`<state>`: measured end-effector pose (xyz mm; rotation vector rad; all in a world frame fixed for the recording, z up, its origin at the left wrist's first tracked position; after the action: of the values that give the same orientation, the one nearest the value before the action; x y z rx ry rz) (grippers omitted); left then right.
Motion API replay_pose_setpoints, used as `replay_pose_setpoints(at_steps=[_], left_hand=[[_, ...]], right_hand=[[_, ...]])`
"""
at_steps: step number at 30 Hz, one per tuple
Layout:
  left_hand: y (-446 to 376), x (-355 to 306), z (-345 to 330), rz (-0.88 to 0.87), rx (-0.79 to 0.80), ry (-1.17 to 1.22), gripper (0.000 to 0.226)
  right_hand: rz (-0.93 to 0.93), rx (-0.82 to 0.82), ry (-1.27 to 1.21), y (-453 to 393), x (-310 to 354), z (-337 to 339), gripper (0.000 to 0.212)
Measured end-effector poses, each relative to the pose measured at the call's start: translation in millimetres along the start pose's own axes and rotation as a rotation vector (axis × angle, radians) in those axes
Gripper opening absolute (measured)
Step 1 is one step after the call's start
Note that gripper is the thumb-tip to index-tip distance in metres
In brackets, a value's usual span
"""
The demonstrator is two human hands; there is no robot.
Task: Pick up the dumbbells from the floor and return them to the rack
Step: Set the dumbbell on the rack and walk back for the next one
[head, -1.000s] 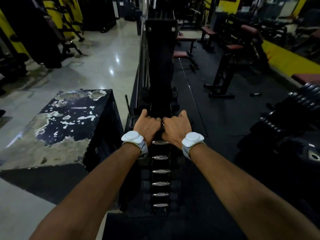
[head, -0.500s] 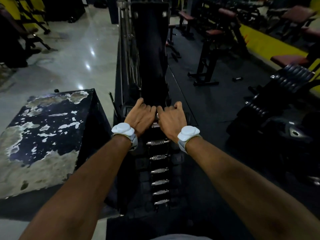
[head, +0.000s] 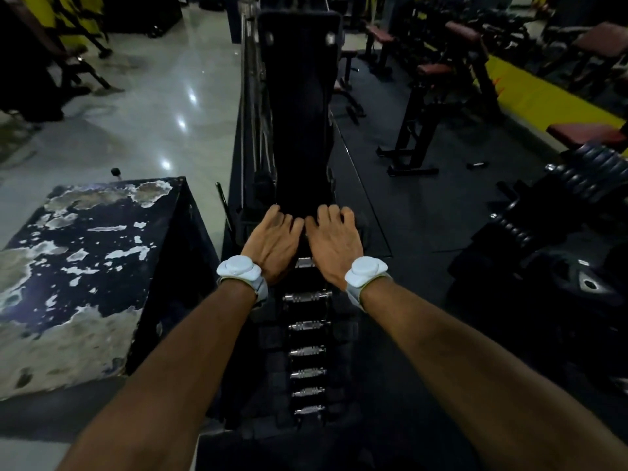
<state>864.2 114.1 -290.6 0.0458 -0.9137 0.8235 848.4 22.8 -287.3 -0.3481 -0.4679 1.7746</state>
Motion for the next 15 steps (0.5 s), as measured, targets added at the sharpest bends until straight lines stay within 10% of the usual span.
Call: replay_pose_setpoints(at_steps=[15], left_hand=[[-14,-3,-7,0.106,-0.056,-0.051,0.025]], right_hand=[[-0.08,-0.011,-0.014,-12,-13,-12,0.014]])
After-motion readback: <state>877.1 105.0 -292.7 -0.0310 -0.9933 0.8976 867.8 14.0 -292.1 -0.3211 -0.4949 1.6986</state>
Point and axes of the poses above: each hand's wrist, its own y-axis away from the middle knuckle, its own z-axis out of the back of the hand, x = y × z, the point moved 6 cm from there along -y, towards the middle knuckle, and after that the axes turned 15 degrees about -y, right-handed, at the moved point
